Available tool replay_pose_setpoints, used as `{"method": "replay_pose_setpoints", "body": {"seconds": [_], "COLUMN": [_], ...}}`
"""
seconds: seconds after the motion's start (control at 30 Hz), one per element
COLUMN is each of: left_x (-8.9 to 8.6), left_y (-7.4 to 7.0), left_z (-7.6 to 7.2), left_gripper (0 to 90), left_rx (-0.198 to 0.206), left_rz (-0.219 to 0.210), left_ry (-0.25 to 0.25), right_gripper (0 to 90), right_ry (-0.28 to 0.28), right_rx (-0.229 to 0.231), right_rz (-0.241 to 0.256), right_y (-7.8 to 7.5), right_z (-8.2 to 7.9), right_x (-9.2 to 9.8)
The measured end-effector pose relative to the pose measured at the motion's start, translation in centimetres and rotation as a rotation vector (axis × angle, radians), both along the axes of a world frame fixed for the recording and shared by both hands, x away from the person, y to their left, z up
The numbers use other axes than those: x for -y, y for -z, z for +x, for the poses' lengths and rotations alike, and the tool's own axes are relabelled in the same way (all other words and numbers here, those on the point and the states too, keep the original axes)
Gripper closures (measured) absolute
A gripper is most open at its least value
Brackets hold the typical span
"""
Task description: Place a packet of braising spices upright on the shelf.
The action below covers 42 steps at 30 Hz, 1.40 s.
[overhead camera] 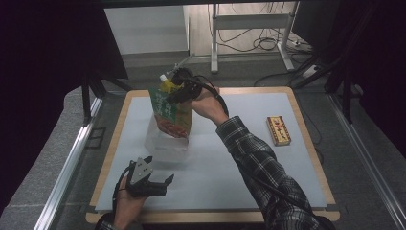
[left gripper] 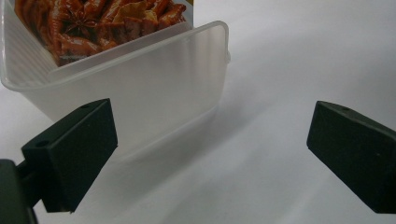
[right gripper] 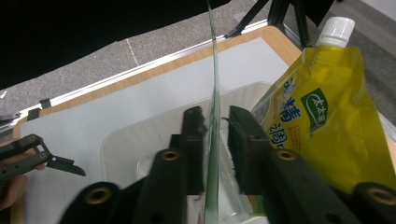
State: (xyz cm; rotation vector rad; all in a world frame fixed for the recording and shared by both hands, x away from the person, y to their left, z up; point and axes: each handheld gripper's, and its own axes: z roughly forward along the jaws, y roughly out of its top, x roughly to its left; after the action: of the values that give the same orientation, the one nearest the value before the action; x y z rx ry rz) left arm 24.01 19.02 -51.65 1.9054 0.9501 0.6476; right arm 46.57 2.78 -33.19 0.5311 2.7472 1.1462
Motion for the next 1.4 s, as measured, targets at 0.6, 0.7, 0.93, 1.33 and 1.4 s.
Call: {"method": "replay_pose_setpoints", "body": {"seconds": [0.6,0.7,0.93,1.33,1.4], "left_x": [0.1,0.1,0.2,0.2,0.2], "left_y": [0.0,0.1,0.1,0.1,0.1], "left_z": [0.0,0.0,0.0,0.0,0.0], "left_gripper": [1.2,1.2,1.2,1.2,1.2], "left_rx": [0.0,-0.001,-0.001,-0.001,-0.001], "left_rz": [0.008,0.008,0.012,0.015,0.015], "left_ry": [0.001,0.002,0.002,0.0,0.0], "right_gripper": [39.1,35.6,30.9,22.2,20.1], "right_ry": [0.028,0.027,0.022,0.048,0.056], "right_rx": [0.044,0.036,0.058,0.067,0.07], "right_rz": [0.006,0.024,0.026,0.058,0.063], "right_y": [0.1,0.1,0.5,1.1,1.3], "right_z": [-1.1,-1.3,-2.1,-3.1,-3.2], "right_x": [2.9,3.4,4.5,6.5,6.8]}}
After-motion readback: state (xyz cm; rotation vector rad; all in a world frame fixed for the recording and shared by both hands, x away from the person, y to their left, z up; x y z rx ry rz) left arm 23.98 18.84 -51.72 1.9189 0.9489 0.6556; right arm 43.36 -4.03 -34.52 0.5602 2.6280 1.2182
